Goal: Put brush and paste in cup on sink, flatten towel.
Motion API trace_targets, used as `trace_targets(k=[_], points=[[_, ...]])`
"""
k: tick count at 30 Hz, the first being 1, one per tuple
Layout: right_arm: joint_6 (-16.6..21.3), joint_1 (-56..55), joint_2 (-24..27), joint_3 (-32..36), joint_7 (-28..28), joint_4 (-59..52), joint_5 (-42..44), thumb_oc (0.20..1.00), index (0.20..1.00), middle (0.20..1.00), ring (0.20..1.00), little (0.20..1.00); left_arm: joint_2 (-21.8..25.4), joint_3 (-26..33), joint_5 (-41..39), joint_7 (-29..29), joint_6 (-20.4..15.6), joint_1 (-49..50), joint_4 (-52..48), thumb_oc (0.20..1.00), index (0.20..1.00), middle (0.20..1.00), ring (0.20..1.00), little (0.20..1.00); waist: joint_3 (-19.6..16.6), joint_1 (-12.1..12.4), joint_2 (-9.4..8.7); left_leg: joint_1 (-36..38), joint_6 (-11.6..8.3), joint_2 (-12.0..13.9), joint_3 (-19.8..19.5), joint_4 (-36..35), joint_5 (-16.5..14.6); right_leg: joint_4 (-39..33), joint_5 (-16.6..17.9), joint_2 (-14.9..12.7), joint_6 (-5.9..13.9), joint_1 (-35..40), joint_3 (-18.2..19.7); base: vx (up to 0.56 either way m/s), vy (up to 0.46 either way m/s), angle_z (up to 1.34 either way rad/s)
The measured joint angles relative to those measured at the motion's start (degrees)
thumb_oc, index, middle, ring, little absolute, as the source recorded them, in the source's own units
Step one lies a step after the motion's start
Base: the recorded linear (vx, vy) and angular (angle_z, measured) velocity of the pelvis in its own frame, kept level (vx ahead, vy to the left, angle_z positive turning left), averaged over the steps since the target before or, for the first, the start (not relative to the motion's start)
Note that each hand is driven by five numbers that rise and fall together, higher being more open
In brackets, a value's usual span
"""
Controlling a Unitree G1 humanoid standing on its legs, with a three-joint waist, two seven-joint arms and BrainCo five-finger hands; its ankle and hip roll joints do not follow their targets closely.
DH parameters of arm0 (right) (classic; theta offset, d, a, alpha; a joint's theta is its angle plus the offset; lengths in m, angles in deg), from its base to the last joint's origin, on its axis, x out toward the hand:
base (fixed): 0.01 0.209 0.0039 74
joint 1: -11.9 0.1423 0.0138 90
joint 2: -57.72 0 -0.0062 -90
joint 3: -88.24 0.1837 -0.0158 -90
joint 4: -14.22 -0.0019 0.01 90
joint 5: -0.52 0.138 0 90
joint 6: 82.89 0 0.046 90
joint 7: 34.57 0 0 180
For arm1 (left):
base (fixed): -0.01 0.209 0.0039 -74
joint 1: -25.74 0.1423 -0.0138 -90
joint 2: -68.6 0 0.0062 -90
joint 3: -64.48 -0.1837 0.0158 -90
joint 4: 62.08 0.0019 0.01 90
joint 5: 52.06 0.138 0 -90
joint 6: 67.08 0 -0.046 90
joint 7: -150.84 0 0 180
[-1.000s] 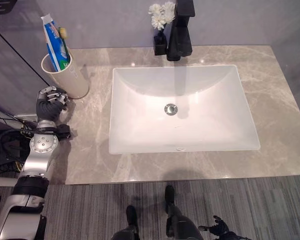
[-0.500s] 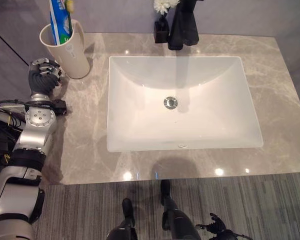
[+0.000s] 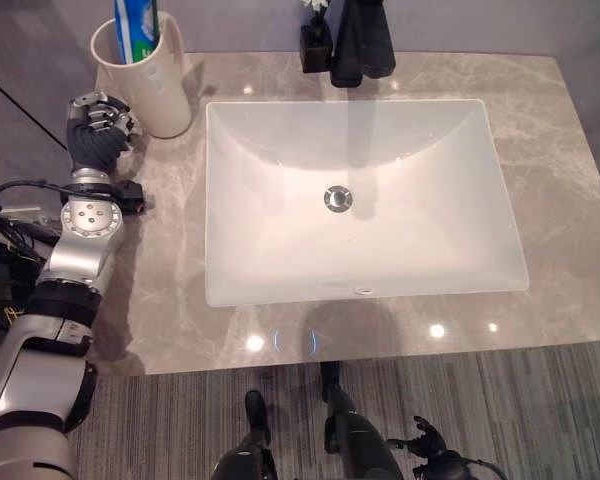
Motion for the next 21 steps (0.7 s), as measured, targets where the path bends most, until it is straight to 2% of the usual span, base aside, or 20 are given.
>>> trace_targets(k=[3, 6, 7, 10, 15, 21], points=[[0.0, 0.0, 0.0, 0.0, 0.0, 0.1, 0.0, 1.000, 1.000, 1.000, 1.000, 1.000, 0.0, 0.0, 0.1, 0.5, 0.9, 0.7, 0.0, 0.200, 0.200, 0.200, 0.200, 0.200, 0.0, 0.0, 0.00, 0.8, 0.00, 0.2, 0.0, 0.0, 0.0, 0.0, 0.0, 0.1, -0.05, 0.8, -0.1, 0.02, -0.035, -0.02], [-0.1, 0.5, 0.1, 0.2, 0.0, 0.0, 0.0, 1.000, 1.000, 1.000, 1.000, 1.000, 0.1, 3.2, 0.2, 1.4, 1.4, 9.6, -8.9, 0.200, 0.200, 0.200, 0.200, 0.200, -0.1, 0.3, 0.15, 1.7, -0.10, 0.3, 0.1, 0.0, 0.1, 0.0, -0.5, 0.1, -0.08, 1.7, -0.2, 0.00, -0.027, 0.00], [-0.1, 0.5, 0.1, 0.3, 0.0, -0.4, 0.0, 1.000, 1.000, 1.000, 1.000, 1.000, 0.0, 5.8, 0.3, 2.1, 1.0, 14.8, -13.3, 0.200, 0.200, 0.200, 0.200, 0.200, -0.2, 0.2, 0.32, 2.0, -0.11, 0.3, 0.3, 0.0, 0.1, 0.0, -1.0, 0.1, 0.14, 1.8, -0.1, -0.01, -0.032, -0.01], [-0.1, 0.1, 0.1, 0.6, -0.1, -0.4, -0.1, 1.000, 1.000, 1.000, 1.000, 1.000, -0.5, 9.8, 0.2, 3.0, 0.9, 22.7, -18.5, 0.200, 0.200, 0.200, 0.200, 0.200, -0.6, 0.5, 1.03, 2.3, -0.13, 0.5, -0.1, 0.0, 0.1, -0.1, -1.1, 0.2, 0.03, 2.4, -0.3, -0.01, -0.008, 0.05], [-0.2, -0.1, 0.2, 1.2, -0.2, -0.1, -0.2, 1.000, 1.000, 1.000, 1.000, 1.000, -2.0, 11.6, 0.1, 4.7, 0.7, 26.3, -20.3, 0.200, 0.200, 0.200, 0.200, 0.200, -1.0, 2.1, 1.77, 2.3, -0.18, 0.3, -0.2, 0.0, 0.1, -0.5, -1.1, 0.0, 0.05, 2.4, -0.3, -0.03, -0.012, 0.02], [-0.1, -0.4, 0.2, 1.2, -0.3, 0.3, -0.1, 1.000, 1.000, 1.000, 1.000, 1.000, -2.0, 9.4, 0.2, 4.7, 1.2, 20.9, -17.3, 0.200, 0.200, 0.200, 0.200, 0.200, -1.3, 1.6, 1.79, 1.1, -0.18, 0.2, -0.3, 0.2, 0.2, 0.0, -0.9, 0.0, 0.04, 1.3, -0.3, -0.02, -0.010, 0.00]])
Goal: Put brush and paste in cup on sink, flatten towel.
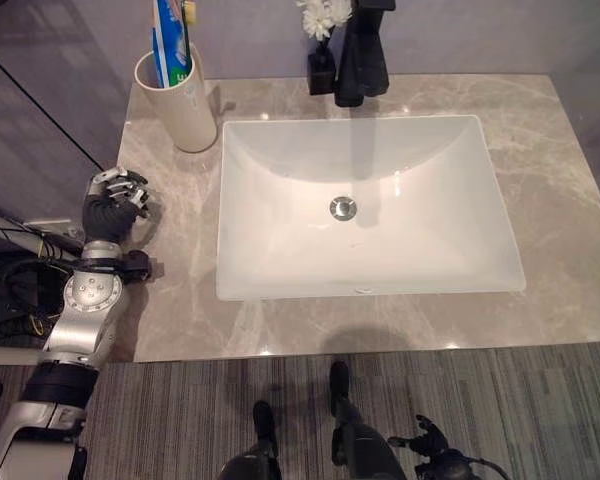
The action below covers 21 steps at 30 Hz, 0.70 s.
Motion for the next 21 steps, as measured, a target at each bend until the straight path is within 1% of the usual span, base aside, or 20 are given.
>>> trace_targets(k=[1, 2, 4, 5, 7, 8, 10, 13, 15, 17, 21], points=[[0.0, 0.0, 0.1, 0.0, 0.0, 0.0, 0.0, 1.000, 1.000, 1.000, 1.000, 1.000, 0.0, -1.5, 0.0, -0.1, -0.2, -2.8, 1.6, 0.200, 0.200, 0.200, 0.200, 0.200, -0.1, 0.0, -0.04, -0.7, 0.01, 0.0, 0.0, 0.1, 0.0, 0.0, 0.9, 0.0, -0.39, -0.7, 0.1, -0.04, 0.000, 0.00], [0.0, 0.1, 0.1, 0.0, 0.0, 0.0, 0.0, 1.000, 1.000, 1.000, 1.000, 1.000, 0.0, -2.7, 0.0, -0.1, -0.1, -5.8, 3.6, 0.200, 0.200, 0.200, 0.200, 0.200, -0.1, -0.2, -0.03, -1.0, 0.02, -0.1, 0.1, 0.2, 0.0, 0.0, 1.1, 0.1, -0.45, -1.0, 0.1, -0.03, 0.004, -0.04], [0.0, 0.1, 0.1, -0.2, 0.0, -0.1, 0.0, 1.000, 1.000, 1.000, 1.000, 1.000, 0.0, -4.5, -0.1, -0.2, 0.0, -10.0, 7.8, 0.200, 0.200, 0.200, 0.200, 0.200, -0.1, -1.5, -0.01, -1.0, 0.02, -0.1, 0.1, 0.2, 0.0, 0.0, 1.2, 0.1, -0.47, -1.0, 0.2, -0.01, 0.001, -0.02], [0.0, -0.2, 0.2, -0.4, 0.0, 0.0, 0.1, 1.000, 1.000, 1.000, 1.000, 1.000, 0.0, -6.4, -0.3, -0.3, 0.0, -13.6, 11.1, 0.200, 0.200, 0.200, 0.200, 0.200, -0.1, -2.2, -0.02, -1.0, 0.03, -0.1, 0.3, 0.1, 0.0, 0.0, 1.3, 0.1, -0.42, -1.1, 0.3, 0.00, 0.000, 0.00], [0.0, -0.6, 0.2, -0.6, 0.0, 0.2, 0.1, 1.000, 1.000, 1.000, 1.000, 1.000, 0.0, -8.6, -0.6, -0.4, -0.1, -16.4, 13.3, 0.200, 0.200, 0.200, 0.200, 0.200, -0.1, -3.1, -0.06, -1.1, 0.03, -0.3, 0.8, 0.0, 0.0, 0.0, 1.3, 0.1, -0.32, -1.5, 0.6, -0.01, 0.018, -0.09], [0.0, -0.7, 0.2, -0.6, 0.0, 0.5, 0.1, 1.000, 1.000, 1.000, 1.000, 1.000, 0.0, -9.5, -0.6, -0.6, -0.3, -17.9, 14.6, 0.200, 0.200, 0.200, 0.200, 0.200, -0.1, -3.1, -0.08, -1.4, 0.03, -0.3, 1.3, 0.0, 0.0, 0.0, 1.4, 0.1, -0.22, -1.9, 0.9, 0.01, 0.006, -0.14], [0.0, -0.6, 0.2, -0.6, 0.0, 1.0, 0.1, 1.000, 1.000, 1.000, 1.000, 1.000, 0.4, -10.2, -0.6, -0.9, 0.0, -20.7, 17.0, 0.200, 0.200, 0.200, 0.200, 0.200, -0.1, -3.1, -0.18, -2.0, 0.10, -0.5, 1.8, 0.0, 0.1, 0.0, 1.3, 0.0, -0.02, -2.9, 1.7, 0.03, -0.001, -0.14], [0.0, -0.7, 0.2, -1.1, 0.0, 1.4, 0.2, 1.000, 1.000, 1.000, 1.000, 1.000, 0.4, -10.7, -0.5, -2.3, -0.1, -23.6, 21.2, 0.200, 0.200, 0.200, 0.200, 0.200, 0.0, -3.9, -0.17, -2.0, 0.08, -0.1, 2.0, -0.1, 0.1, 0.0, 1.0, 0.4, 0.07, -2.9, 1.8, 0.03, 0.004, -0.05], [0.1, -0.5, 0.2, -1.2, 0.1, 1.3, 0.2, 1.000, 1.000, 1.000, 1.000, 1.000, 0.6, -12.3, -0.5, -2.7, -0.3, -26.5, 25.2, 0.200, 0.200, 0.200, 0.200, 0.200, -0.1, -4.0, -0.18, -1.9, 0.06, 0.1, 1.9, -0.2, 0.1, 0.0, 1.1, 0.8, -0.16, -2.9, 1.7, 0.05, 0.015, 0.00], [0.1, -0.4, 0.2, -1.2, 0.1, 1.3, 0.3, 1.000, 1.000, 1.000, 1.000, 1.000, 0.6, -14.3, -0.4, -2.8, 0.2, -31.2, 31.7, 0.200, 0.200, 0.200, 0.200, 0.200, -0.1, -4.3, -0.26, -1.9, 0.05, 0.1, 1.9, -0.2, 0.1, 0.0, 1.3, 1.0, -0.31, -2.9, 1.7, 0.02, 0.010, 0.00], [0.2, -0.3, 0.2, -1.6, 0.1, 1.3, 1.4, 1.000, 1.000, 1.000, 1.000, 1.000, 0.7, -15.0, -0.5, -3.1, 1.4, -33.8, 34.9, 0.200, 0.200, 0.200, 0.200, 0.200, -0.3, -4.8, -0.54, -1.9, 0.06, 0.0, 1.9, -0.2, 0.0, 0.0, 1.3, 0.9, -0.24, -2.9, 1.8, 0.00, 0.000, 0.00]])
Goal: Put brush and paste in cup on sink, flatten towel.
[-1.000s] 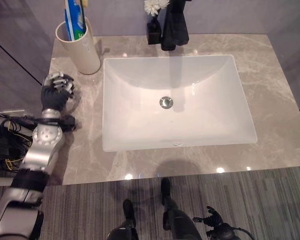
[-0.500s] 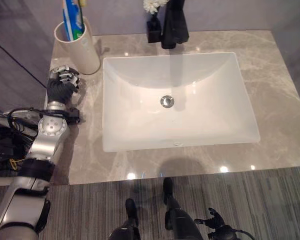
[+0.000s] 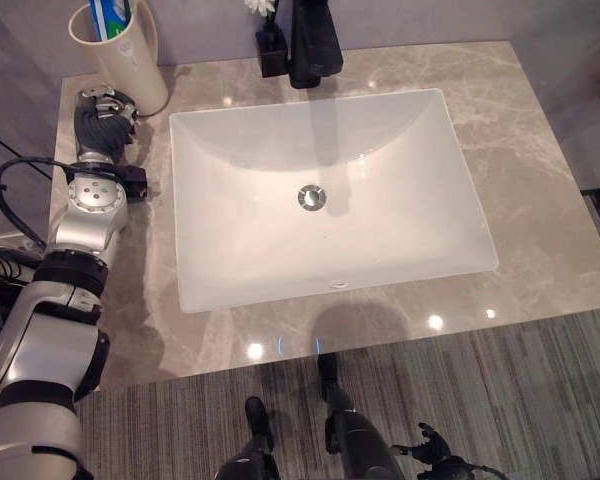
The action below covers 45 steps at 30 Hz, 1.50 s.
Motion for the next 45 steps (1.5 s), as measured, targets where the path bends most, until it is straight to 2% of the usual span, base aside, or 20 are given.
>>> trace_targets(k=[8, 12, 14, 16, 17, 18, 19, 22, 24, 26, 28, 32, 35, 45], points=[[0.0, 0.0, 0.0, 0.0, 0.0, 0.0, 1.0, 1.000, 1.000, 1.000, 1.000, 1.000, 0.0, 0.2, 0.6, -0.1, 0.0, 1.5, -1.6, 0.200, 0.200, 0.200, 0.200, 0.200, -1.2, 0.1, -1.91, 0.1, -0.01, 0.0, -0.1, 0.0, 0.0, 0.0, 0.2, 0.0, -0.14, 0.1, 0.0, -0.01, 0.008, 0.00], [0.1, -0.3, -0.1, -0.4, 0.1, 0.0, 1.0, 1.000, 1.000, 1.000, 1.000, 1.000, 0.8, -1.3, 1.7, -1.9, 1.4, -2.3, 5.9, 0.200, 0.200, 0.200, 0.200, 0.200, -1.6, -0.4, -2.51, -0.1, 0.08, -1.0, 0.2, 0.0, 0.0, 0.0, 0.7, -0.6, 0.37, -0.3, 0.4, -0.02, 0.051, -0.02], [0.1, -0.4, -0.3, -2.0, 0.0, -0.3, 1.1, 1.000, 1.000, 1.000, 1.000, 1.000, 3.6, -3.0, 1.8, -2.1, 2.0, -5.9, 10.4, 0.200, 0.200, 0.200, 0.200, 0.200, -2.1, -1.1, -3.51, -1.8, 0.35, -1.4, 1.3, 0.7, 0.1, 0.0, -0.7, -1.1, 2.31, -2.3, 1.4, 0.00, 0.035, -0.17], [0.2, -0.5, -0.4, -2.0, -0.1, -0.3, 1.2, 1.000, 1.000, 1.000, 1.000, 1.000, 5.5, -4.7, 1.7, -2.1, 3.0, -8.5, 12.0, 0.200, 0.200, 0.200, 0.200, 0.200, -2.0, -1.3, -3.63, -2.6, 0.44, -0.4, 2.3, 1.0, 0.1, 0.0, -3.4, -1.0, 3.47, -3.2, 1.0, 0.01, 0.026, -0.23], [0.2, -1.1, -0.4, -2.2, -0.1, -0.7, 1.4, 1.000, 1.000, 1.000, 1.000, 1.000, 6.2, -5.9, 1.7, -2.1, 3.2, -9.5, 12.2, 0.200, 0.200, 0.200, 0.200, 0.200, -2.0, -1.6, -4.10, -2.6, 0.43, -0.5, 2.4, 1.0, 0.1, 0.0, -2.4, -1.1, 3.14, -3.3, 0.1, 0.00, 0.000, 0.00], [0.4, -2.0, -0.4, -2.2, -0.1, -0.7, 1.5, 1.000, 1.000, 1.000, 1.000, 1.000, 6.2, -6.8, 1.7, -2.0, 3.3, -10.2, 12.3, 0.200, 0.200, 0.200, 0.200, 0.200, -2.0, -2.0, -4.50, -2.7, 0.29, -0.9, 1.9, 1.0, -0.1, 0.0, 0.2, -1.1, 1.76, -3.3, 0.1, 0.01, 0.024, 0.08], [0.6, -2.3, -0.4, -2.3, -0.2, -0.5, 1.6, 1.000, 1.000, 1.000, 1.000, 1.000, 6.6, -7.2, 1.7, -2.0, 3.3, -11.1, 12.7, 0.200, 0.200, 0.200, 0.200, 0.200, -2.0, -1.9, -4.50, -3.1, 0.14, -0.7, 1.7, 1.0, -0.2, 0.0, 1.3, -0.7, 0.03, -3.7, 0.2, 0.01, 0.019, 0.09], [1.3, -2.3, 0.6, -2.2, -0.3, -0.3, 2.7, 1.000, 1.000, 1.000, 1.000, 1.000, 7.4, -11.1, 3.0, -1.6, 3.4, -15.3, 14.7, 0.200, 0.200, 0.200, 0.200, 0.200, -1.9, -2.7, -4.64, -3.9, -0.44, 0.2, 1.4, 1.1, -0.7, 0.0, 1.7, 0.3, -0.23, -4.3, 0.3, 0.00, 0.045, -0.03], [1.4, -2.4, 0.7, -2.2, -0.6, 0.0, 2.9, 1.000, 1.000, 1.000, 1.000, 1.000, 6.7, -13.6, 3.9, -1.6, 3.5, -18.0, 16.4, 0.200, 0.200, 0.200, 0.200, 0.200, -1.6, -3.0, -4.95, -4.2, -0.36, 0.2, 1.6, 1.0, -0.7, 0.0, 3.9, 0.4, 2.24, -5.0, 1.6, 0.00, 0.045, -0.11], [1.5, -2.4, 0.6, -2.2, -1.2, -0.3, 3.3, 1.000, 1.000, 1.000, 1.000, 1.000, 4.7, -13.4, 4.0, -1.9, 3.4, -19.1, 15.8, 0.200, 0.200, 0.200, 0.200, 0.200, -1.2, -2.9, -5.11, -4.7, 0.14, -0.1, 2.0, 1.1, -0.7, 0.0, 6.0, 0.1, 4.44, -5.9, 1.9, 0.00, 0.022, -0.12], [1.6, -3.6, 0.6, -2.1, -1.3, -3.4, 3.5, 1.000, 1.000, 1.000, 1.000, 1.000, 4.7, -13.3, 4.1, -1.9, 3.2, -18.8, 14.6, 0.200, 0.200, 0.200, 0.200, 0.200, -0.9, -3.1, -5.24, -4.8, 0.71, -0.7, 3.0, 1.1, -0.9, 0.0, 6.7, -0.7, 5.14, -6.5, 2.1, -0.01, 0.017, -0.13], [2.3, -4.6, 0.4, -2.3, -1.4, -5.6, 3.8, 1.000, 1.000, 1.000, 1.000, 1.000, 4.7, -13.2, 4.6, -2.2, 3.1, -18.8, 14.6, 0.200, 0.200, 0.200, 0.200, 0.200, -0.5, -3.1, -4.78, -4.9, 1.26, -1.6, 3.8, 1.2, -0.9, 0.0, 6.4, -1.3, 5.01, -6.9, 2.2, 0.00, -0.005, -0.08], [2.7, -4.9, 0.4, -2.3, -1.4, -7.4, 3.8, 1.000, 1.000, 1.000, 1.000, 1.000, 5.7, -13.1, 5.4, -2.3, 2.9, -18.8, 14.0, 0.200, 0.200, 0.200, 0.200, 0.200, -0.5, -3.1, -4.73, -4.9, 1.36, -2.0, 4.6, 1.1, -1.1, 0.0, 5.2, -1.3, 3.53, -7.3, 3.1, 0.01, -0.019, -0.10], [2.8, -4.9, 0.9, -2.2, -1.2, -6.8, 3.8, 1.000, 1.000, 1.000, 1.000, 1.000, 3.7, -10.6, 7.4, -4.6, 3.2, -18.7, 14.1, 0.200, 0.200, 0.200, 0.200, 0.200, -0.5, -3.2, -4.75, -4.7, 1.04, -1.3, 5.1, 1.2, -1.2, 0.0, 5.3, -0.5, 3.30, -7.2, 3.5, 0.00, -0.045, -0.02]])
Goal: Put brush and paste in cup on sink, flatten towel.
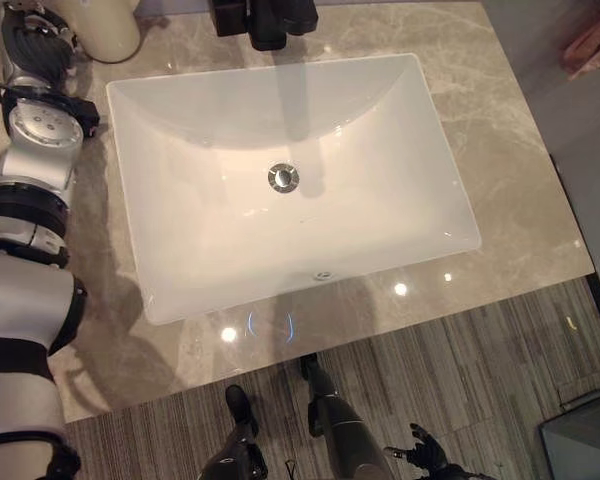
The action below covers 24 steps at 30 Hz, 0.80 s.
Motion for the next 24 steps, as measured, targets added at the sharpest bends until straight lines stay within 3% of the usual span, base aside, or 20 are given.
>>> trace_targets(k=[8, 9, 10, 11, 12, 13, 18, 19, 20, 21, 24], points=[[0.0, 0.0, 0.2, 0.3, 0.0, 0.5, -0.1, 1.000, 1.000, 1.000, 1.000, 1.000, -0.5, 0.8, 2.1, -0.3, 0.1, 2.2, -0.1, 0.200, 0.200, 0.200, 0.200, 0.200, -0.1, 0.0, -0.20, 1.8, -0.19, 0.7, 0.1, -0.1, 0.0, 0.0, 0.0, 0.6, -0.02, 1.8, -0.2, -0.01, -0.056, -0.01], [0.0, 0.2, 0.2, 0.3, 0.0, 1.1, -0.1, 1.000, 1.000, 1.000, 1.000, 1.000, -1.3, 3.4, 2.3, -1.0, 0.1, 3.3, -0.4, 0.391, 0.391, 0.391, 0.391, 0.391, -0.1, 0.1, -0.19, 2.2, -0.29, 0.9, -0.1, -0.1, 0.0, 0.0, -0.2, 0.6, -0.14, 2.3, -0.5, 0.03, -0.075, 0.02], [-0.1, 0.4, 0.0, 0.3, 0.0, 1.9, -0.1, 1.000, 1.000, 1.000, 1.000, 1.000, -2.0, 5.6, 2.6, -1.8, -0.3, 5.1, -1.1, 0.489, 0.489, 0.489, 0.489, 0.489, -0.2, 0.0, -0.23, 3.1, -0.52, 0.9, -0.2, -0.1, -0.1, 0.0, -0.8, 0.6, -0.96, 3.2, -0.6, 0.05, -0.079, 0.09], [-0.1, 0.3, 0.0, 0.2, 0.0, 2.4, -0.1, 1.000, 1.000, 1.000, 1.000, 1.000, -2.8, 6.7, 2.9, -2.3, -0.4, 6.5, -1.3, 0.953, 0.953, 0.953, 0.953, 0.953, -0.2, 0.1, -0.30, 4.0, -0.64, 0.8, -0.5, -0.1, -0.2, 0.0, -1.7, 0.6, -2.06, 4.3, -0.7, 0.05, -0.076, 0.08], [-0.1, 0.4, 0.0, 0.3, 0.0, 2.7, -0.1, 1.000, 1.000, 1.000, 1.000, 1.000, -2.8, 6.7, 3.3, -2.5, -0.4, 7.3, -1.6, 1.000, 1.000, 1.000, 1.000, 1.000, -0.3, 0.2, -0.35, 4.7, -0.81, 0.9, -0.5, -0.1, -0.3, 0.0, -2.3, 0.6, -2.61, 5.0, -0.8, 0.06, -0.075, 0.09], [-0.2, 0.5, 0.0, 0.2, 0.0, 3.0, -0.4, 1.000, 1.000, 1.000, 1.000, 1.000, -2.8, 7.7, 4.0, -2.7, -0.2, 9.5, -2.5, 1.000, 1.000, 1.000, 1.000, 1.000, -0.3, 0.3, -0.31, 5.9, -1.02, 1.0, -0.6, -0.1, -0.4, 0.0, -4.2, 0.4, -3.51, 6.4, -1.4, 0.05, -0.068, 0.04], [-0.4, 2.5, 0.3, 0.3, 0.0, 4.6, -0.7, 1.000, 1.000, 1.000, 1.000, 1.000, -3.8, 13.4, 4.4, -3.8, 0.3, 21.3, -5.9, 1.000, 1.000, 1.000, 1.000, 1.000, -1.6, 2.2, 0.88, 11.9, -2.49, 3.4, -1.5, -0.3, -1.0, 0.0, -5.6, 2.8, -5.40, 12.5, -2.3, 0.06, -0.064, -0.04], [-0.6, 2.9, 0.4, 0.5, -0.2, 4.4, -0.9, 1.000, 1.000, 1.000, 1.000, 1.000, -3.4, 16.4, 4.3, -3.8, 0.6, 24.9, -10.4, 1.000, 1.000, 1.000, 1.000, 1.000, -1.8, 2.7, 1.22, 12.2, -2.64, 3.8, -1.8, -0.3, -1.0, 0.0, -6.1, 2.9, -5.41, 12.9, -3.1, 0.06, -0.053, 0.06], [-1.5, 3.4, 0.5, 1.1, -0.4, 3.6, -1.2, 1.000, 1.000, 1.000, 1.000, 1.000, -3.3, 26.2, 4.1, -3.9, -0.1, 38.4, -25.1, 1.000, 1.000, 1.000, 1.000, 1.000, -1.7, 3.3, 2.12, 14.6, -3.14, 4.6, -2.1, -0.4, -1.0, 0.0, -6.4, 3.6, -6.05, 15.4, -3.4, 0.02, -0.049, 0.04], [-1.8, 3.1, 0.6, 1.2, -0.7, 2.5, -1.4, 1.000, 1.000, 1.000, 1.000, 1.000, -3.4, 31.1, 3.8, -4.0, 0.3, 46.3, -34.5, 1.000, 1.000, 1.000, 1.000, 1.000, -1.6, 3.8, 2.37, 15.9, -3.18, 4.9, -2.4, -0.4, -1.0, 0.0, -6.6, 4.0, -6.35, 16.7, -3.4, 0.03, -0.033, 0.02], [-1.7, 1.4, 0.6, 4.0, -2.0, 1.2, -2.9, 1.000, 1.000, 1.000, 1.000, 1.000, -5.3, 41.2, 4.4, -4.7, -2.7, 65.6, -48.6, 1.000, 1.000, 1.000, 1.000, 1.000, -1.9, 7.1, 4.08, 18.9, -4.17, 5.9, -4.1, -1.1, -1.6, 0.0, -8.2, 5.1, -6.36, 19.9, -4.9, 0.04, -0.012, 0.19]])
